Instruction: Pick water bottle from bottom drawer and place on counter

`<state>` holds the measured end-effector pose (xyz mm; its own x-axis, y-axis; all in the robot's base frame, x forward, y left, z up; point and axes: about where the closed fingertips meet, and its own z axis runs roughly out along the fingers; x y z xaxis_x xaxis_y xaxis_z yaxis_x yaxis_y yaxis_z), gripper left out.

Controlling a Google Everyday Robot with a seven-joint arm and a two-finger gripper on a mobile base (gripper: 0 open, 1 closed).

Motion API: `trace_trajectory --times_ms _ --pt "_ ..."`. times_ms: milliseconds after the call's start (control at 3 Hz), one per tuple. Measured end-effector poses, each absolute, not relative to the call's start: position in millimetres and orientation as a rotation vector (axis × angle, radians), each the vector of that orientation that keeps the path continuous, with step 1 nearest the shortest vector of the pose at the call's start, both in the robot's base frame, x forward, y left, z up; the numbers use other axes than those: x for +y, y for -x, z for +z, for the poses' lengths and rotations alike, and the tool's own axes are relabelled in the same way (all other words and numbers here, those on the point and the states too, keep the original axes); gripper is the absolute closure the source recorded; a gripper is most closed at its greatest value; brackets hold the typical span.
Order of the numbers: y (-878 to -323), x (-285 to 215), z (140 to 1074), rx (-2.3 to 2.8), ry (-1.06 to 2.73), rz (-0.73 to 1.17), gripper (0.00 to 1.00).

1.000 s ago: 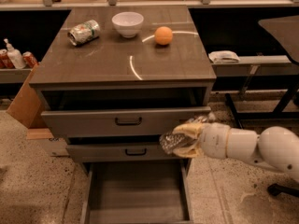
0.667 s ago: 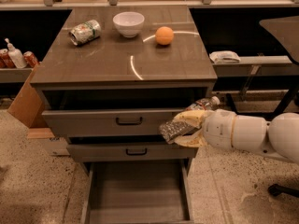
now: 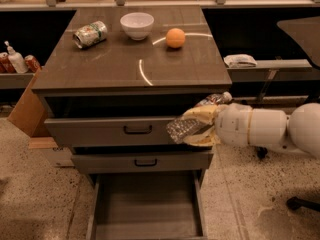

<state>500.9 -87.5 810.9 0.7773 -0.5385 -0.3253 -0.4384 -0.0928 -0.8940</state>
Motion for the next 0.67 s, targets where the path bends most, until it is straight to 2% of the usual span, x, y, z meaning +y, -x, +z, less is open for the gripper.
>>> trace_trajectory --times_ms 333,667 --pt "-543.2 -50.1 919.9 0.732 1.759 -0.018 1.00" --pt "-543.3 -50.1 919.9 0.732 1.759 -0.018 1.00"
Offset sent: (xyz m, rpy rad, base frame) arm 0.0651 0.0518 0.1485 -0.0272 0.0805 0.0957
